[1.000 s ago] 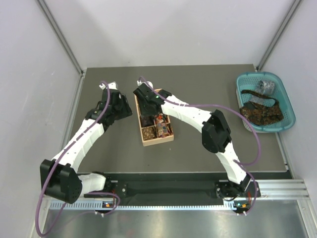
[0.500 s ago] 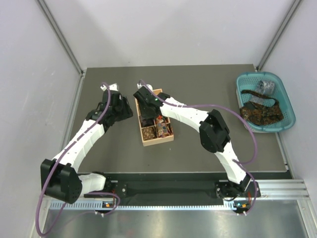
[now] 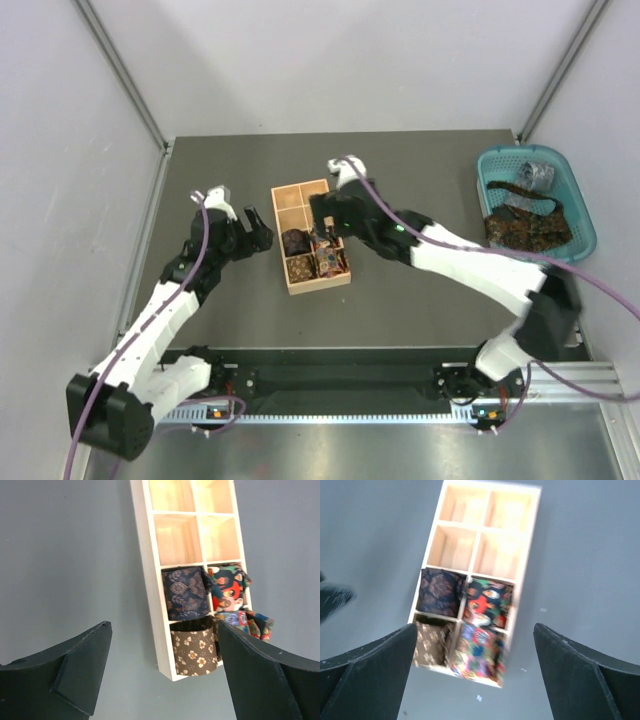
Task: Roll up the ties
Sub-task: Place the rolled tie into the container
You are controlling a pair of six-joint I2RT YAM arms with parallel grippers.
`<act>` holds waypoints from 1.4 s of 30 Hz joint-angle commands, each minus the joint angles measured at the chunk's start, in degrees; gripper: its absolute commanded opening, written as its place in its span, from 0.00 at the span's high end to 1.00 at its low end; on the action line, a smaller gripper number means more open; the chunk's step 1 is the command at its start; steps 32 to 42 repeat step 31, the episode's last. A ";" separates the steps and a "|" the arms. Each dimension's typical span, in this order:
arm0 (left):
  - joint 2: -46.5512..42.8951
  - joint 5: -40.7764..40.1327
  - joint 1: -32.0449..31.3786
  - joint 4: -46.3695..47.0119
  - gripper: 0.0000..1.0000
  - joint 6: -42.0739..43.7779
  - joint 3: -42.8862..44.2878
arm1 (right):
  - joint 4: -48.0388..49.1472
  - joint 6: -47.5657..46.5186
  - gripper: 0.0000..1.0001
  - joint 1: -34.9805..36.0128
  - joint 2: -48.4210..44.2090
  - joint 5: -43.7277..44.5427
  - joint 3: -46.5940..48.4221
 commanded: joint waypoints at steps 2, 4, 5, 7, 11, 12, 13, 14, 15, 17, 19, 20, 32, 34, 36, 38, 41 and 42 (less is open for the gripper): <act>-7.24 1.50 0.08 9.44 0.09 -2.13 -6.40 | 15.93 -7.69 0.00 0.29 -15.69 4.86 -16.10; -9.45 1.32 -0.01 12.16 0.09 -2.30 -10.35 | 18.76 -10.24 0.00 0.29 -22.90 6.79 -22.19; -10.42 0.45 -0.01 12.86 0.09 -2.48 -11.58 | 21.55 -11.12 0.00 0.29 -25.36 9.23 -28.40; -12.71 0.00 -0.01 14.88 0.09 -2.66 -14.84 | 24.30 -12.62 0.00 0.03 -32.10 12.85 -34.23; -15.00 -0.17 -0.10 18.32 0.13 -0.38 -20.11 | 31.85 -11.67 0.00 -0.32 -41.62 16.90 -51.08; -15.35 0.52 -0.10 19.10 0.15 0.50 -22.65 | 35.78 -10.52 0.00 -0.41 -42.95 16.21 -53.57; -15.79 0.53 -0.10 19.02 0.16 2.77 -23.72 | 37.82 -10.51 0.00 -0.33 -44.87 15.25 -56.03; -17.10 -0.43 -0.10 20.85 0.17 3.40 -24.77 | 39.76 -10.34 0.00 -0.41 -45.42 15.67 -60.67; -17.98 -1.92 -0.10 21.04 0.17 3.76 -26.87 | 40.73 -9.47 0.00 -0.41 -46.12 17.07 -61.93; -20.78 -0.80 -0.10 22.70 0.16 3.76 -28.38 | 37.94 -9.28 0.00 -0.50 -46.83 20.23 -59.67; -22.03 -0.09 -0.10 23.76 0.14 3.85 -29.61 | 40.02 -7.45 0.00 -0.41 -45.69 23.92 -60.36; -22.29 -0.61 -0.10 24.12 0.12 3.59 -30.14 | 39.95 -6.74 0.00 -0.50 -44.99 25.07 -60.45; -19.04 -0.79 -0.10 24.47 0.01 2.71 -30.14 | 37.58 -8.58 0.00 -0.50 -40.41 23.15 -57.99; -19.04 -0.79 -0.10 24.47 0.01 2.71 -30.14 | 37.58 -8.58 0.00 -0.50 -40.41 23.15 -57.99; -19.04 -0.79 -0.10 24.47 0.01 2.71 -30.14 | 37.58 -8.58 0.00 -0.50 -40.41 23.15 -57.99; -19.04 -0.79 -0.10 24.47 0.01 2.71 -30.14 | 37.58 -8.58 0.00 -0.50 -40.41 23.15 -57.99; -19.04 -0.79 -0.10 24.47 0.01 2.71 -30.14 | 37.58 -8.58 0.00 -0.50 -40.41 23.15 -57.99; -19.04 -0.79 -0.10 24.47 0.01 2.71 -30.14 | 37.58 -8.58 0.00 -0.50 -40.41 23.15 -57.99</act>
